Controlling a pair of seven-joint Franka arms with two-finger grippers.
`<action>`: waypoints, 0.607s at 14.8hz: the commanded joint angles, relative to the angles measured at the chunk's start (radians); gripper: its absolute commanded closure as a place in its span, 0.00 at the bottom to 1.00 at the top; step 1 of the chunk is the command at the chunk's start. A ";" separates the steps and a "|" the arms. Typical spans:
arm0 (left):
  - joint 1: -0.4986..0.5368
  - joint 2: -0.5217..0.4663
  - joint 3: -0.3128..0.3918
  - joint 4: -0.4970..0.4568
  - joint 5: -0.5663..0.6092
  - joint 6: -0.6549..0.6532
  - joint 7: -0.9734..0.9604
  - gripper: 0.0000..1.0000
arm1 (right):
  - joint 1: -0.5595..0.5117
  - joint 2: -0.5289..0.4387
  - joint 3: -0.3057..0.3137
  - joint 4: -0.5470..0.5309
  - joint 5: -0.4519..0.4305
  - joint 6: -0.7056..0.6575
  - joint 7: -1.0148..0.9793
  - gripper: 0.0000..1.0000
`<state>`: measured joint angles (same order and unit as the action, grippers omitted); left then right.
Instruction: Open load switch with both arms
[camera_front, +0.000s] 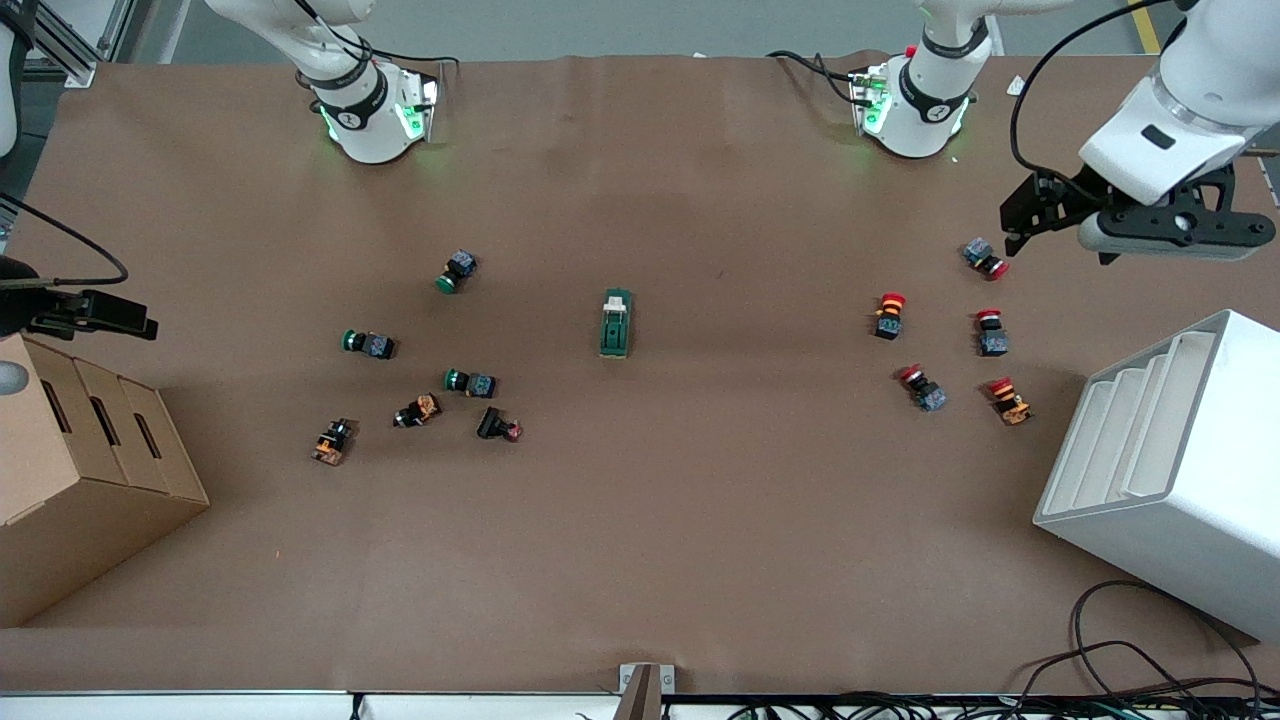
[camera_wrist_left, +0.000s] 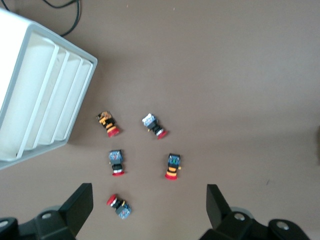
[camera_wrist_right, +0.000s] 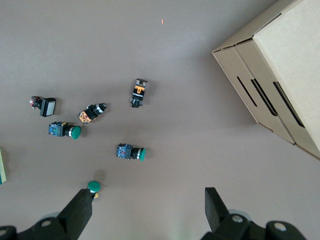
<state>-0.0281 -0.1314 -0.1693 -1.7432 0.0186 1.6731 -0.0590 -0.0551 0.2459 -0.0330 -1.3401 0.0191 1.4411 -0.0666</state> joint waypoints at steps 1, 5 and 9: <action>-0.006 -0.068 0.043 -0.070 -0.038 -0.004 0.042 0.00 | -0.020 -0.037 0.015 -0.002 0.005 -0.050 -0.002 0.00; -0.006 -0.077 0.050 -0.061 -0.043 -0.043 0.047 0.00 | -0.020 -0.103 0.016 -0.060 0.008 -0.047 0.001 0.00; 0.001 -0.082 0.048 -0.059 -0.043 -0.043 0.047 0.00 | -0.017 -0.141 0.015 -0.062 0.012 -0.073 0.025 0.00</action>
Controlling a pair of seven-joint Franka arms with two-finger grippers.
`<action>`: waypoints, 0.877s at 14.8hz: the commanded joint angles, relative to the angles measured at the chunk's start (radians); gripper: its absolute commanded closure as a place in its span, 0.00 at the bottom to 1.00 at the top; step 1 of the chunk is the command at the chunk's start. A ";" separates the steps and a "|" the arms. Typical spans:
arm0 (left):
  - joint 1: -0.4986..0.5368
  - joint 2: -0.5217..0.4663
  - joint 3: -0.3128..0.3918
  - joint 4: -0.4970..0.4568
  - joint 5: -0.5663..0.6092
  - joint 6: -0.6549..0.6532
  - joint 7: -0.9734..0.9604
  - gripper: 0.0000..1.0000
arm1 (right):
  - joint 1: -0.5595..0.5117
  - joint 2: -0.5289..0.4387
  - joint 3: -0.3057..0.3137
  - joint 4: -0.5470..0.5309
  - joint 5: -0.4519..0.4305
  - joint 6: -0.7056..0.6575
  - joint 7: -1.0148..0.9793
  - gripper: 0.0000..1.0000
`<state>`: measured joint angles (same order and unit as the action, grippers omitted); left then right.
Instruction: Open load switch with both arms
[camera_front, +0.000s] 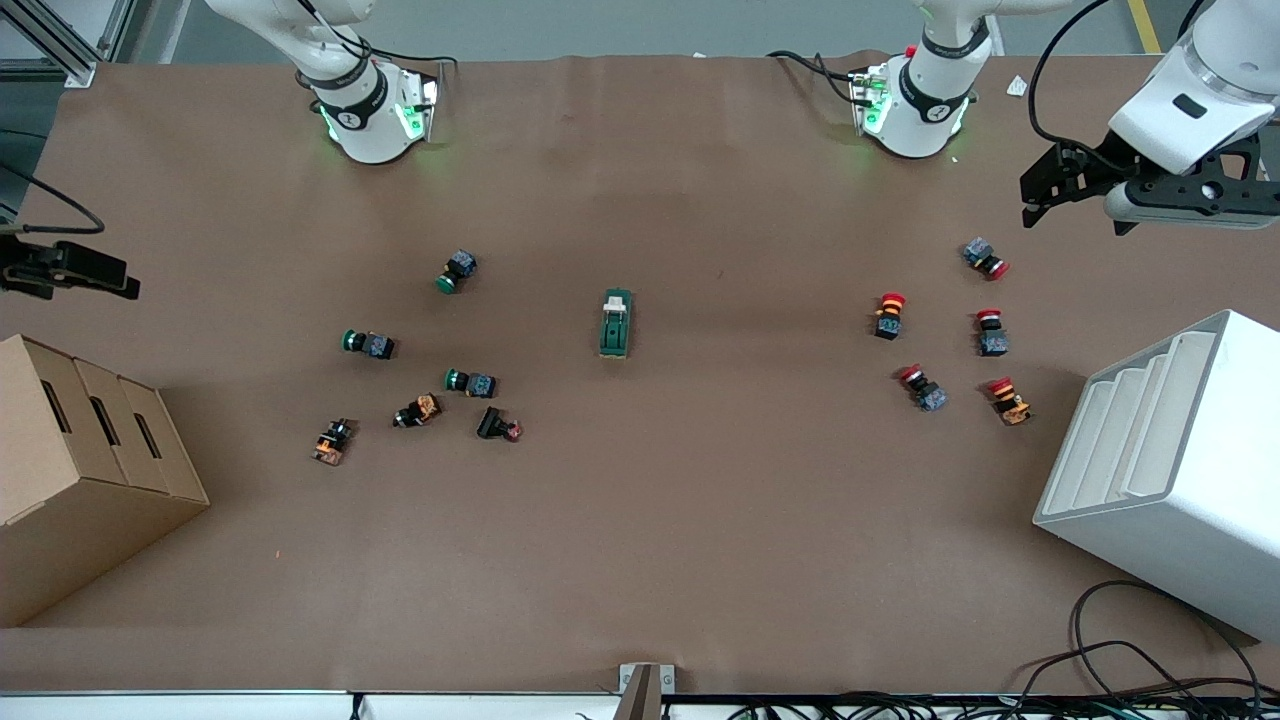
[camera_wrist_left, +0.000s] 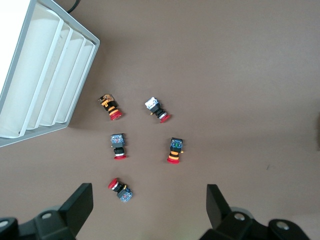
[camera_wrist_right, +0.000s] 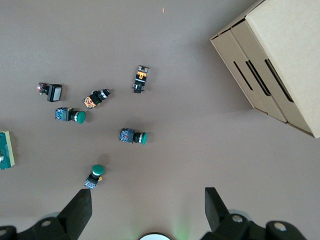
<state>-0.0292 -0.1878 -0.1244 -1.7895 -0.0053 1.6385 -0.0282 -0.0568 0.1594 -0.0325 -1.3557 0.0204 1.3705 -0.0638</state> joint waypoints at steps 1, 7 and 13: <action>0.003 -0.024 0.005 -0.005 -0.019 -0.009 0.017 0.00 | -0.012 -0.060 0.017 -0.046 0.009 -0.011 0.044 0.00; 0.006 0.034 0.008 0.076 -0.027 -0.045 0.007 0.00 | 0.017 -0.129 0.011 -0.115 0.009 -0.004 0.044 0.00; 0.008 0.048 0.040 0.097 -0.058 -0.059 0.008 0.00 | 0.035 -0.198 -0.001 -0.166 0.006 -0.004 0.042 0.00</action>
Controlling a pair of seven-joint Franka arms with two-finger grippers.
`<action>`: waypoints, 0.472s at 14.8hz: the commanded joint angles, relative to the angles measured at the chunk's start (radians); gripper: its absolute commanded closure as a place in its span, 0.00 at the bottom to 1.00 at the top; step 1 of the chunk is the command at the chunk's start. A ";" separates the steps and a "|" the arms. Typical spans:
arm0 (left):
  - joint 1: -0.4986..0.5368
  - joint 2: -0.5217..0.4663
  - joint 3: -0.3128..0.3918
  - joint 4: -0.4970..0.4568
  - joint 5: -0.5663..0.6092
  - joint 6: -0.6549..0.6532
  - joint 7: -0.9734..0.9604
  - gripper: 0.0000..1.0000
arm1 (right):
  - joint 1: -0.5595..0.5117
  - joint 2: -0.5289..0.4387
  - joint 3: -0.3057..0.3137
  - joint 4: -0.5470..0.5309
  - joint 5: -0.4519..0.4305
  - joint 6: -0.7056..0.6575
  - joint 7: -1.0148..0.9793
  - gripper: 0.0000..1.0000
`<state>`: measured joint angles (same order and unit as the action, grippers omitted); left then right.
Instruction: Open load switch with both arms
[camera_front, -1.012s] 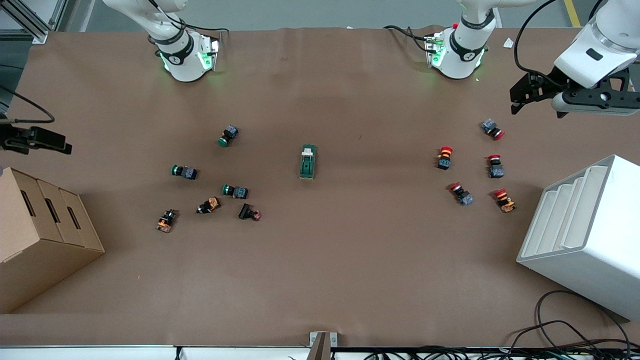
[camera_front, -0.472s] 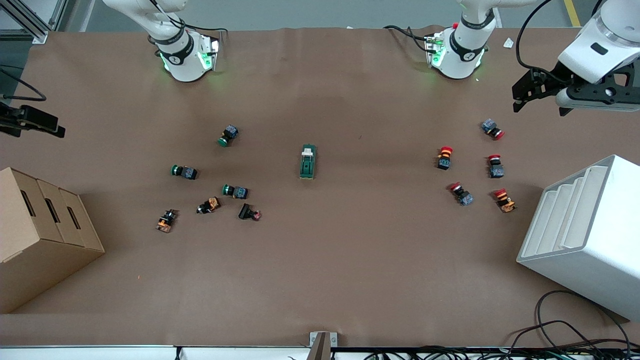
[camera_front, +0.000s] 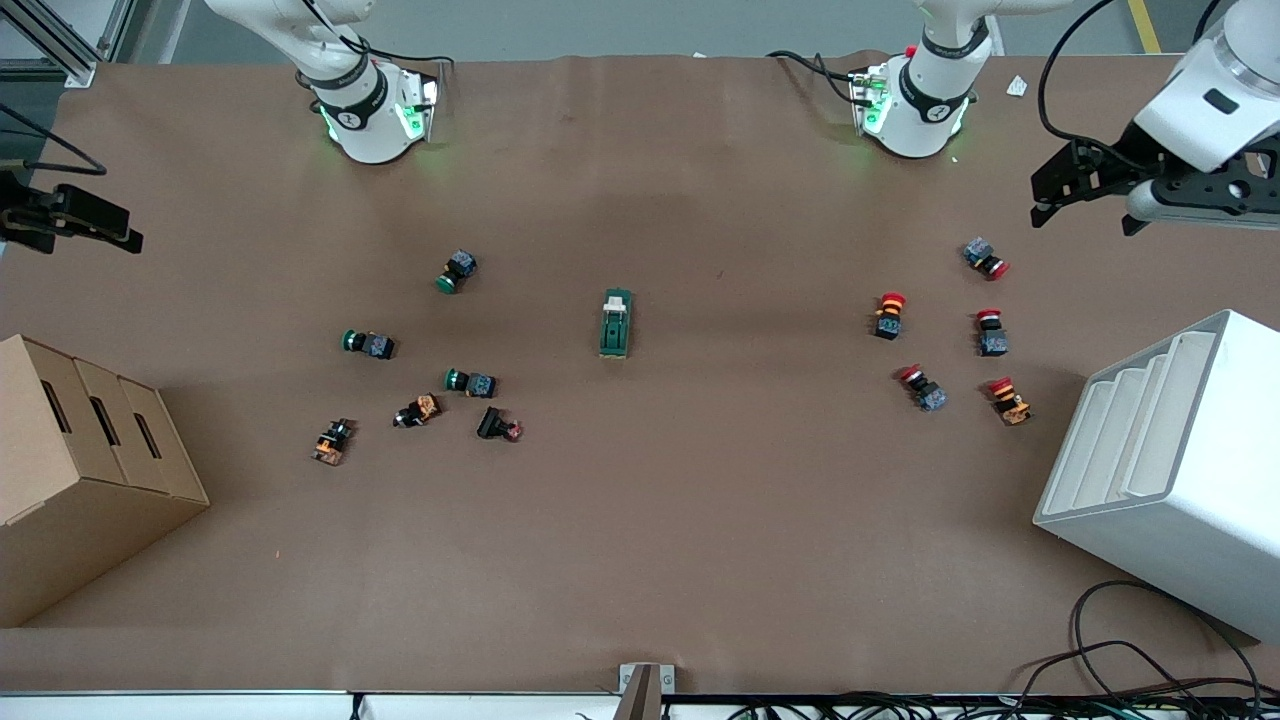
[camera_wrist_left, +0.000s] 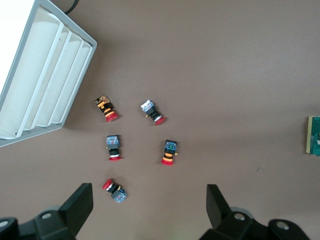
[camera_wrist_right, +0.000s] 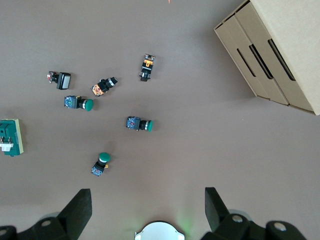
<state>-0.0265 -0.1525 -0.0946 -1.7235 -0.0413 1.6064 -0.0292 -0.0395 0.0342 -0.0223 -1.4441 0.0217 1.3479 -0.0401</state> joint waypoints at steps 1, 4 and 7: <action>0.003 0.014 0.018 0.033 -0.022 -0.026 0.011 0.00 | 0.030 -0.088 -0.024 -0.088 0.004 0.017 0.019 0.00; 0.003 0.031 0.019 0.053 -0.020 -0.031 0.005 0.00 | 0.036 -0.122 -0.028 -0.124 0.004 0.022 0.020 0.00; 0.000 0.039 0.019 0.064 -0.017 -0.032 0.002 0.00 | 0.043 -0.129 -0.028 -0.131 0.004 0.028 0.020 0.00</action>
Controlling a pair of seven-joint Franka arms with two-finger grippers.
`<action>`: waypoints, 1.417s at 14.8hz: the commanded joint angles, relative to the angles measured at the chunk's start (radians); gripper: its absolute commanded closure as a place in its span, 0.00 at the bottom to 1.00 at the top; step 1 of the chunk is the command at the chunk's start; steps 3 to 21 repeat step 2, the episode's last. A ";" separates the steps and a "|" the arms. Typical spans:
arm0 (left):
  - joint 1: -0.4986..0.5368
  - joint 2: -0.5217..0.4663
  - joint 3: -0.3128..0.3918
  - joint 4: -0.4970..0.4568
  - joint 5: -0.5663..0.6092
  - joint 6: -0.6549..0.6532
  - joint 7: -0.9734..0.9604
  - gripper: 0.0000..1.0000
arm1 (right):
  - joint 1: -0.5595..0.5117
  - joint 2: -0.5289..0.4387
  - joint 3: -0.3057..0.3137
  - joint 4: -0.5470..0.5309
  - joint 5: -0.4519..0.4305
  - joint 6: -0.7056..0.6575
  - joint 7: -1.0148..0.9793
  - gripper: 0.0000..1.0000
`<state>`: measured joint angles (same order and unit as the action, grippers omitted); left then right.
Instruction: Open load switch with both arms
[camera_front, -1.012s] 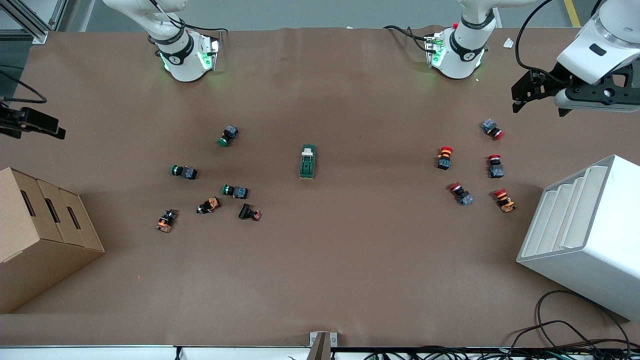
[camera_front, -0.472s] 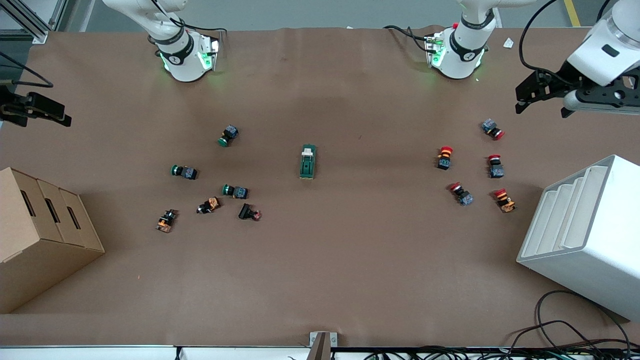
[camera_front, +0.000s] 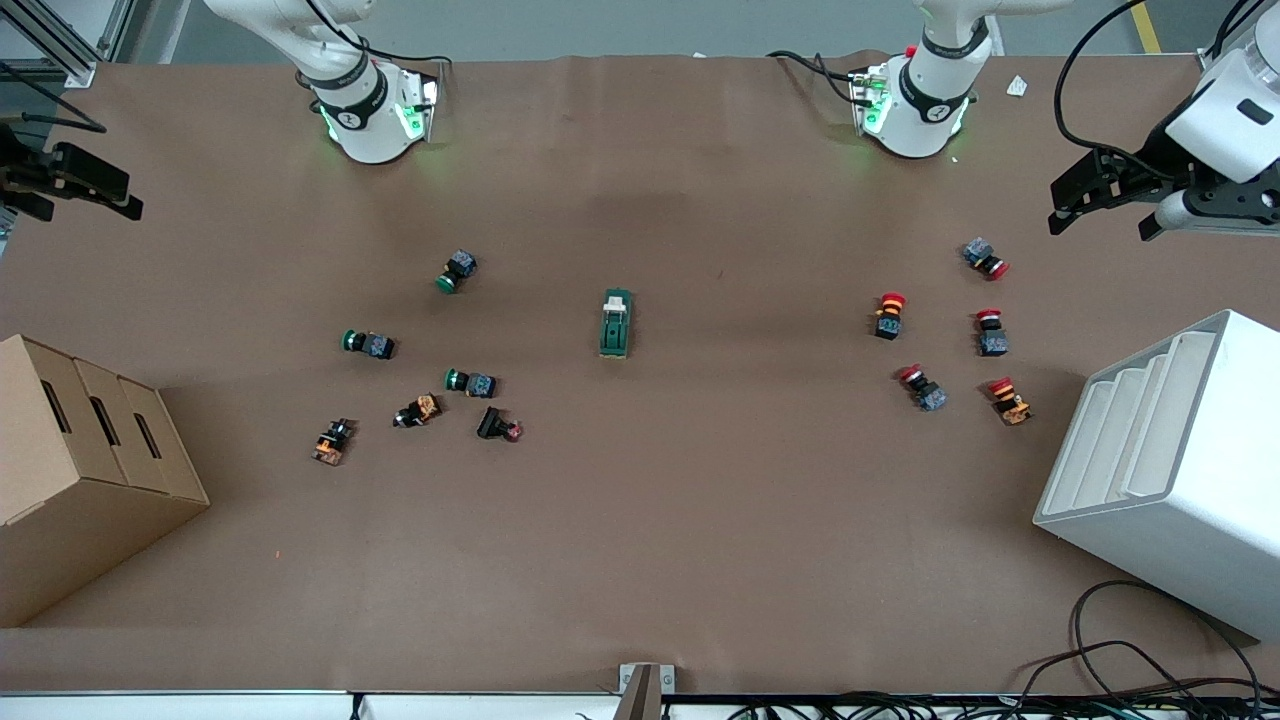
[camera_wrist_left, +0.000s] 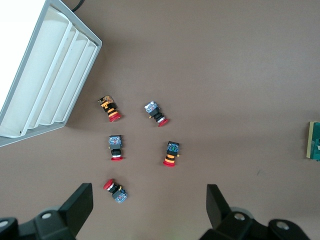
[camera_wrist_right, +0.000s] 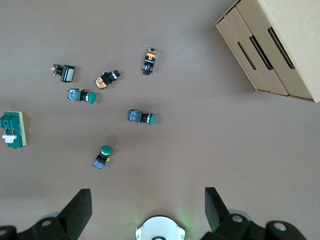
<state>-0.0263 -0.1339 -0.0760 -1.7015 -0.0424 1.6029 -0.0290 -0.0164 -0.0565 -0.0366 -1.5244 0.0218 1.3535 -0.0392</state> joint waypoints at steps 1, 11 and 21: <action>0.000 0.020 0.001 0.043 -0.016 -0.029 0.001 0.00 | 0.021 -0.042 -0.014 -0.049 0.004 0.022 0.018 0.00; -0.001 0.020 0.001 0.042 -0.017 -0.029 0.001 0.00 | 0.021 -0.051 -0.013 -0.049 0.004 0.019 0.018 0.00; -0.001 0.020 0.001 0.042 -0.017 -0.029 0.001 0.00 | 0.021 -0.051 -0.013 -0.049 0.004 0.019 0.018 0.00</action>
